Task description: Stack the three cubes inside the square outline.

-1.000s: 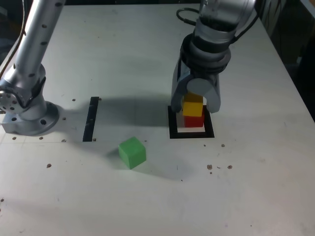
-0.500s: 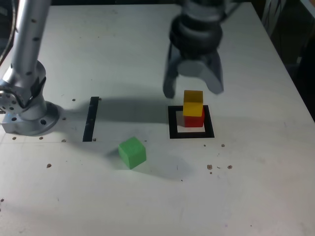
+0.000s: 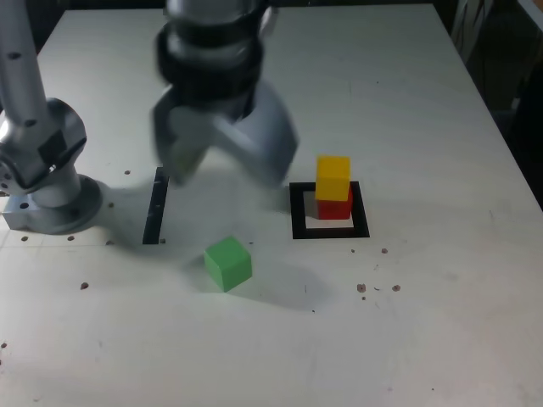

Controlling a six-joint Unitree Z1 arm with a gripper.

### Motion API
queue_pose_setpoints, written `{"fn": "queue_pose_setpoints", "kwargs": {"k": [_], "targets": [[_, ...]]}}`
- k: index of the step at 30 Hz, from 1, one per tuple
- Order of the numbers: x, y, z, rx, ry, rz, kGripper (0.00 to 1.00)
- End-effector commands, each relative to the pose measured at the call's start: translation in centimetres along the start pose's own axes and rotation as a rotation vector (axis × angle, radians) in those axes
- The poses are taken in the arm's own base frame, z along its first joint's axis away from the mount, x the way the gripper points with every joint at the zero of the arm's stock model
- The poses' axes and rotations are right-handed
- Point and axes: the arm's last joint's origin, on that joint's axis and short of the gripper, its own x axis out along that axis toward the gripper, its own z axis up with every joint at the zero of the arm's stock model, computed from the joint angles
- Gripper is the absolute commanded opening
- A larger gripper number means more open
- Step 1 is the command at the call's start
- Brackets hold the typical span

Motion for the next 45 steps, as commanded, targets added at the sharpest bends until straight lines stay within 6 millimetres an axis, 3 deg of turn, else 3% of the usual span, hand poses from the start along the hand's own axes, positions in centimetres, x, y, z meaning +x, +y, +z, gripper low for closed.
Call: {"fn": "queue_pose_setpoints", "kwargs": {"k": [1, 8, 14, 26, 36, 45], "targets": [[0.3, -1.0, -0.3, 0.042, 0.005, -0.005, 1.0], [1.9, -3.9, -0.7, 0.183, 0.01, 0.048, 1.0], [4.9, -4.0, -0.6, 0.353, 0.022, 0.189, 1.0], [8.6, -4.5, 0.3, 0.485, 0.006, 0.156, 0.95], [10.4, -5.2, 1.8, 0.49, 0.033, 0.155, 0.81], [11.1, -5.1, 2.2, 0.487, 0.039, 0.173, 0.59]]}}
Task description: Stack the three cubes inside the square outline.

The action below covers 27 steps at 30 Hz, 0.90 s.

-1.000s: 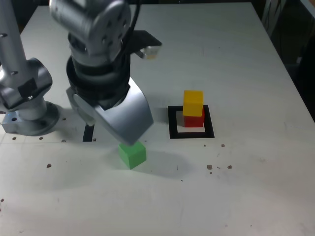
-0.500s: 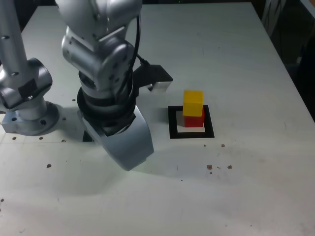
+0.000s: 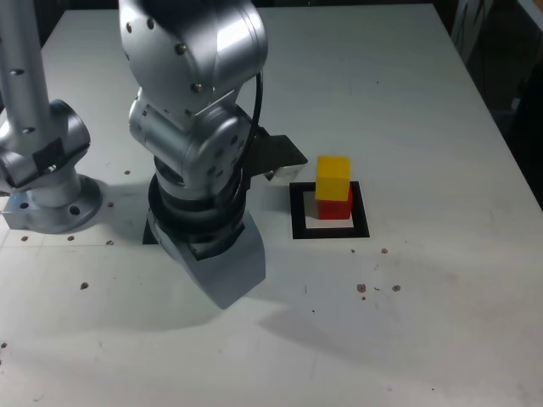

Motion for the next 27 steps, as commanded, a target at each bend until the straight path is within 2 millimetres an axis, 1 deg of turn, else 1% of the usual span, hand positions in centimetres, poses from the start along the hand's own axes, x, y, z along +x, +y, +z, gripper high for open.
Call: {"fn": "queue_pose_setpoints", "kwargs": {"k": [1, 5, 9, 12, 15, 18, 21, 27], "targets": [[0.1, 0.1, 0.1, -0.001, 0.003, 0.001, 0.56], [0.2, 0.0, 0.0, -0.006, 0.011, -0.009, 0.43], [0.3, 0.0, 0.0, -0.025, 0.038, -0.021, 0.33], [0.1, 0.1, -0.1, -0.038, 0.052, -0.013, 0.3], [-0.2, 0.2, -0.2, -0.045, 0.054, -0.004, 0.29], [-0.9, 0.3, -0.7, -0.055, 0.041, 0.001, 0.26], [-2.3, 0.4, -2.0, -0.086, -0.001, 0.011, 0.22], [-6.2, 0.8, -6.4, -0.175, -0.089, 0.027, 0.15]]}}
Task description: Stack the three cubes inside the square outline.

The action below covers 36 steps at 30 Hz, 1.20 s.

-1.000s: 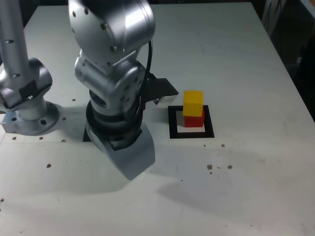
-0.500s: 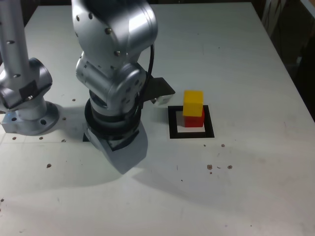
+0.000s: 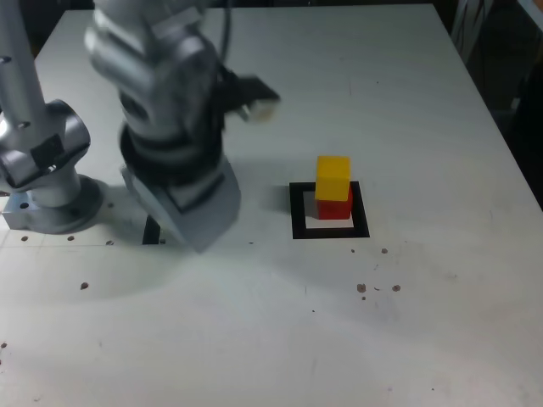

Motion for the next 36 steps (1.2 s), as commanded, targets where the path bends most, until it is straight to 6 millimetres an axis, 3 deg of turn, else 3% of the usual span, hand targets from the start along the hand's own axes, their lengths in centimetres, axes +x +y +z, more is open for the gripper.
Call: {"fn": "queue_pose_setpoints", "kwargs": {"k": [1, 5, 11, 17, 21, 26, 36], "targets": [[-1.9, 0.7, -1.5, -0.026, -0.05, 0.004, 0.14], [-5.0, 2.6, -2.9, -0.055, -0.071, 0.006, 0.11], [-8.5, 6.4, -3.2, -0.144, -0.107, -0.002, 0.09], [-9.9, 10.7, -0.8, -0.311, -0.118, -0.016, 0.06], [-9.8, 13.2, 2.2, -0.394, -0.104, -0.039, 0.05], [-7.4, 15.5, 5.0, -0.487, -0.05, -0.129, 0.05], [-4.4, 17.5, 7.9, -0.59, 0.019, -0.143, 0.05]]}}
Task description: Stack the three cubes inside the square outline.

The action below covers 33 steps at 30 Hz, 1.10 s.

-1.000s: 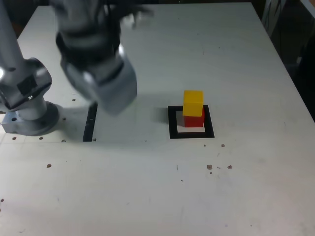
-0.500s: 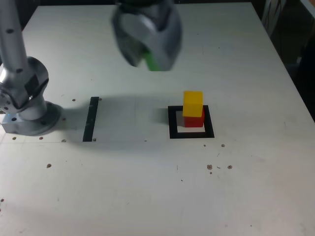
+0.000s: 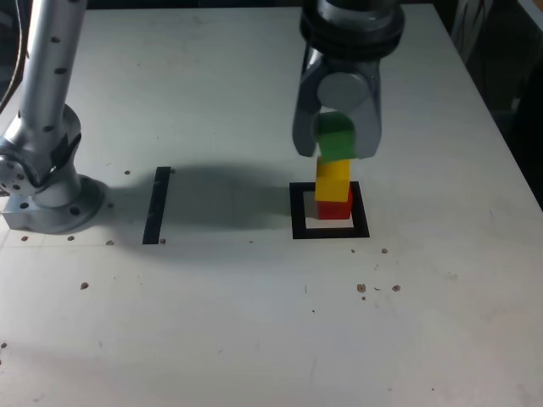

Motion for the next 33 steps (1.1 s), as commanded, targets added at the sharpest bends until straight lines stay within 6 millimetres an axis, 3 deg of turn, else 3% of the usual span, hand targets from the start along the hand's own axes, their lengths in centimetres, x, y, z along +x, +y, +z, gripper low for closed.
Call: {"fn": "queue_pose_setpoints", "kwargs": {"k": [1, 11, 33], "targets": [[0.7, 0.3, 0.5, -0.009, 0.024, 0.012, 0.05], [2.9, 0.6, 1.5, -0.015, 0.09, 0.053, 0.05], [2.8, -0.5, 1.6, -0.014, 0.098, 0.045, 0.06]]}}
